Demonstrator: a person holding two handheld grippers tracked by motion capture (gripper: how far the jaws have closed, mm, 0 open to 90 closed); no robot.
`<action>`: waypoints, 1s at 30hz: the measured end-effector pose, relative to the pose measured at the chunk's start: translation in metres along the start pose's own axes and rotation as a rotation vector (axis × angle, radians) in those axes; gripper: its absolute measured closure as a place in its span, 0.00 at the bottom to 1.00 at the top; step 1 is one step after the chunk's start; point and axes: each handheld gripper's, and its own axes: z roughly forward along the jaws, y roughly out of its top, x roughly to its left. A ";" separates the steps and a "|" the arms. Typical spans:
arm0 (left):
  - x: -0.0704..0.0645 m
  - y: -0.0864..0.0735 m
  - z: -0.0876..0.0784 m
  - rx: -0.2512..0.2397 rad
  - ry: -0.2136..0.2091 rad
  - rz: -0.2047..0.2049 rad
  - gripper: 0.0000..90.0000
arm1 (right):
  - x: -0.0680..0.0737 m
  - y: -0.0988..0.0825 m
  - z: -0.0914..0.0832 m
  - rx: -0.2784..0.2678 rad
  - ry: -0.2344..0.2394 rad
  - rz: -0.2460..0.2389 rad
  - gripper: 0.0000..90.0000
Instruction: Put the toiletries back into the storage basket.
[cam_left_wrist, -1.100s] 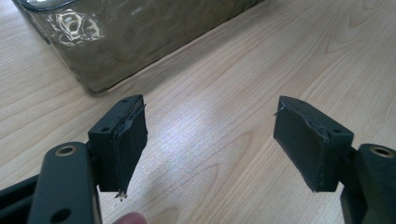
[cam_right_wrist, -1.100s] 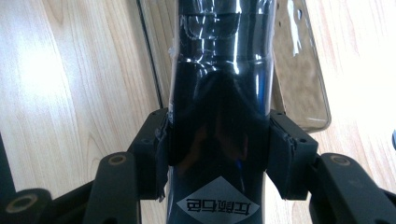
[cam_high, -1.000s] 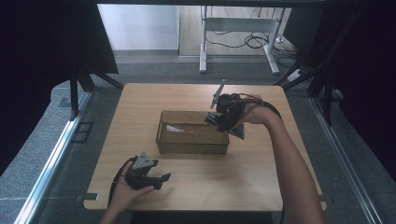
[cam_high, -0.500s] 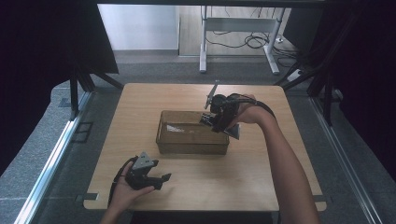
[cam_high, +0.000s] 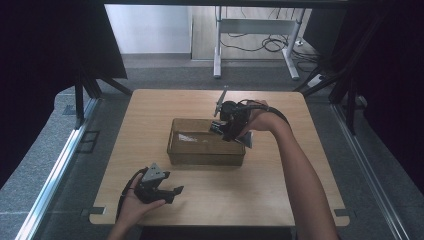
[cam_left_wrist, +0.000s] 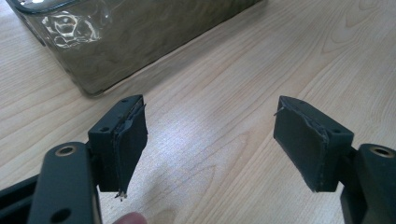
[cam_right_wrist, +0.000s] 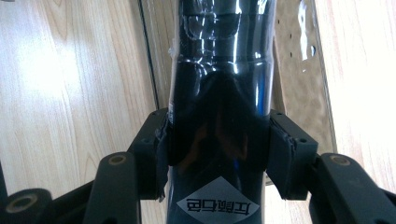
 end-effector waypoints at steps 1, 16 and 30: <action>0.000 0.000 0.000 -0.001 0.000 0.000 0.29 | -0.001 0.001 0.001 0.008 0.001 -0.010 0.51; 0.000 0.000 0.000 0.000 -0.003 0.001 0.29 | -0.005 0.021 0.031 0.036 0.032 -0.055 0.51; 0.000 0.000 0.000 0.002 -0.003 -0.001 0.29 | -0.007 0.024 0.052 0.053 0.044 -0.070 0.51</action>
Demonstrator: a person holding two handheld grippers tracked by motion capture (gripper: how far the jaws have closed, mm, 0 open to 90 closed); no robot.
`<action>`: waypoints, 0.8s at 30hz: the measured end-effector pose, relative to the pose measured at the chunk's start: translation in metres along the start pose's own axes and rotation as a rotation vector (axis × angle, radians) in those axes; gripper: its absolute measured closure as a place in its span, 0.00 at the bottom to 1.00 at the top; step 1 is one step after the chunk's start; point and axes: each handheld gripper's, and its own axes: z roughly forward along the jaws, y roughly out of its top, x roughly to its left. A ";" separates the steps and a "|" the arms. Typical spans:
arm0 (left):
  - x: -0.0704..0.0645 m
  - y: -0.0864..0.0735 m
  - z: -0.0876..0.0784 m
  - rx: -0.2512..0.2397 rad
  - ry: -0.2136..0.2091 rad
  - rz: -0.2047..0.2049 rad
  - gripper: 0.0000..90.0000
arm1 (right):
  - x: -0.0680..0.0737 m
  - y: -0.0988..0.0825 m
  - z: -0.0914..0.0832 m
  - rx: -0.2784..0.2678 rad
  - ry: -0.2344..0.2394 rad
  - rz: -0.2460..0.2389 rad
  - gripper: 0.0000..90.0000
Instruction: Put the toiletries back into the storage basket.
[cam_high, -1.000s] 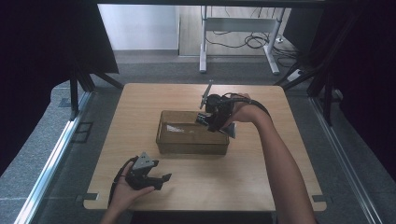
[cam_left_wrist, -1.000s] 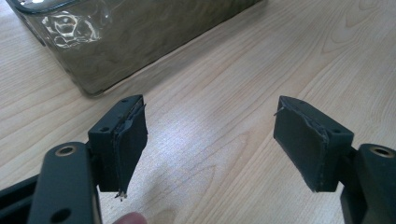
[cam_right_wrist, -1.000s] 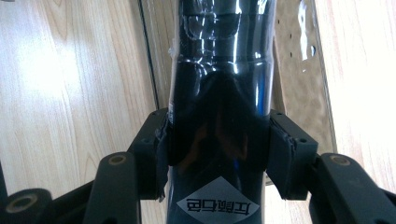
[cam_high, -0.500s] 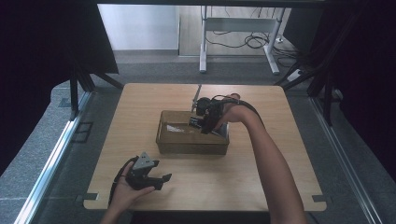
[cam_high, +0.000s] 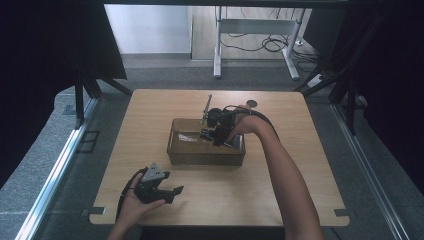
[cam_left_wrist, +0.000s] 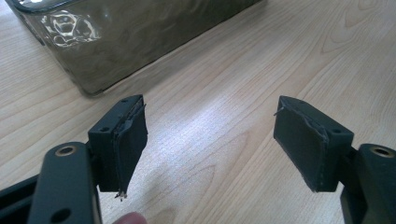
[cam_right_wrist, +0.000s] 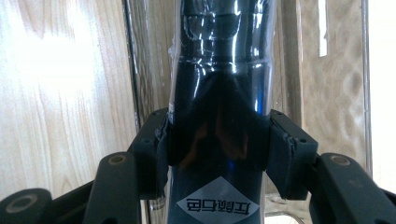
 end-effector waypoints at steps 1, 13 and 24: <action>0.000 0.000 0.000 0.002 0.000 0.002 0.29 | 0.000 0.000 0.001 0.001 -0.002 -0.001 0.51; 0.001 0.000 0.000 -0.002 0.000 -0.004 0.29 | -0.001 0.002 0.014 0.012 0.003 -0.012 0.51; 0.001 0.000 0.000 0.000 0.001 0.002 0.29 | 0.000 -0.001 0.028 0.044 0.007 -0.028 0.51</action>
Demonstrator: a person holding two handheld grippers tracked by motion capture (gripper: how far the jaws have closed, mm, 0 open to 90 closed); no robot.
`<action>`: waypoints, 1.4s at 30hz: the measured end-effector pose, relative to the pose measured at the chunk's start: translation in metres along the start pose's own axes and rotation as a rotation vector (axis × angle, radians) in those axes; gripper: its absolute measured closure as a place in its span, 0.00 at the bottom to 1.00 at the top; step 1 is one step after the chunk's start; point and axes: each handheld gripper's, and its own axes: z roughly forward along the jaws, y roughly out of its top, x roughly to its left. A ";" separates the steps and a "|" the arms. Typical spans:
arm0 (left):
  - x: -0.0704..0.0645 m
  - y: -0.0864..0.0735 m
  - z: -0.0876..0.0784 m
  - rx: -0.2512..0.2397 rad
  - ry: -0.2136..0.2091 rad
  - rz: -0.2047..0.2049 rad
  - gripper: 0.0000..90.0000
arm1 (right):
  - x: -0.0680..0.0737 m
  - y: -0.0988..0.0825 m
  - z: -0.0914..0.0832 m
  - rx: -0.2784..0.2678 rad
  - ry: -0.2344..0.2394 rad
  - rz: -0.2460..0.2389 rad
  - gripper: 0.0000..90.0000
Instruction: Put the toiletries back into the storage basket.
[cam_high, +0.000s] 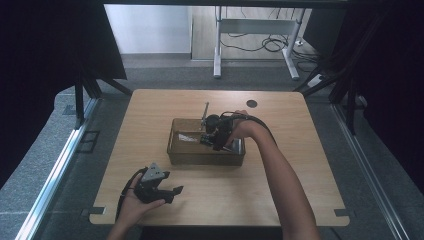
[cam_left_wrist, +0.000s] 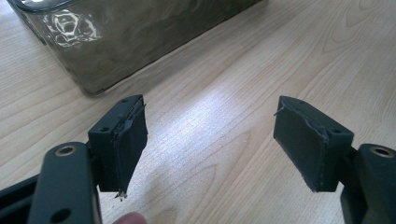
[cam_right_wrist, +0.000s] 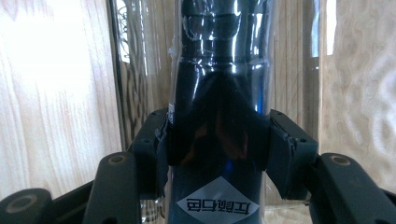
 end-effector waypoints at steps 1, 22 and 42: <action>0.000 0.000 0.000 0.000 0.000 0.001 0.29 | 0.001 -0.001 0.003 0.010 0.001 0.001 0.51; 0.000 0.000 0.001 0.000 0.000 -0.002 0.29 | 0.003 -0.003 0.020 0.036 0.013 0.001 0.51; 0.001 -0.001 0.001 0.003 0.000 -0.003 0.29 | 0.004 -0.004 0.036 0.057 0.020 0.003 0.51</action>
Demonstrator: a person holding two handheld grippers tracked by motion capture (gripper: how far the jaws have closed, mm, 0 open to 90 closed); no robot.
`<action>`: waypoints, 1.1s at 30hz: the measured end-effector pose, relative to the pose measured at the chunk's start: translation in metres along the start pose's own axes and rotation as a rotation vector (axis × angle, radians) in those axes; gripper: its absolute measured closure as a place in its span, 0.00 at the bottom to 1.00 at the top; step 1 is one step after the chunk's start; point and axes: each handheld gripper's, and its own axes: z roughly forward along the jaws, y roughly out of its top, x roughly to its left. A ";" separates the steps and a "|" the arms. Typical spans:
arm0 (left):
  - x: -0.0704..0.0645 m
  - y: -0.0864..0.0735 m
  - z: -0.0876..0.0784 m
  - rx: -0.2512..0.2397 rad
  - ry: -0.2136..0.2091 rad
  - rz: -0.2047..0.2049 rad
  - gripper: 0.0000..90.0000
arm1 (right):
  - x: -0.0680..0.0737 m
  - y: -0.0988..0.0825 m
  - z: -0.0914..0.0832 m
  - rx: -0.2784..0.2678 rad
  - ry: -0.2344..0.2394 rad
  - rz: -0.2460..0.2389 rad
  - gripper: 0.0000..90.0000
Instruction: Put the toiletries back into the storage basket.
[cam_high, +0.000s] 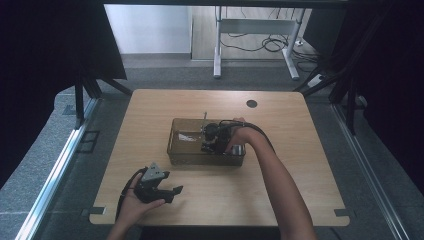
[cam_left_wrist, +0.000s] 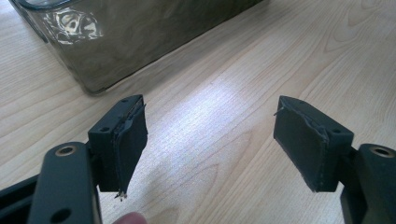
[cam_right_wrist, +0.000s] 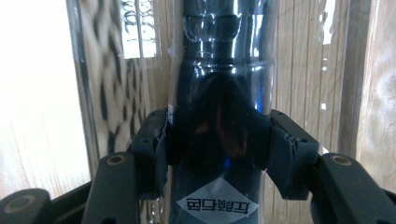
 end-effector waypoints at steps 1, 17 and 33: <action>0.000 0.000 0.000 0.000 0.000 0.000 0.29 | 0.000 0.000 0.001 0.005 -0.003 0.000 0.51; 0.001 0.000 0.000 -0.002 0.002 -0.004 0.29 | -0.004 -0.002 0.007 0.030 -0.020 0.024 0.49; 0.000 0.000 0.001 0.002 0.001 -0.001 0.29 | -0.006 -0.006 -0.007 -0.030 -0.003 0.022 0.50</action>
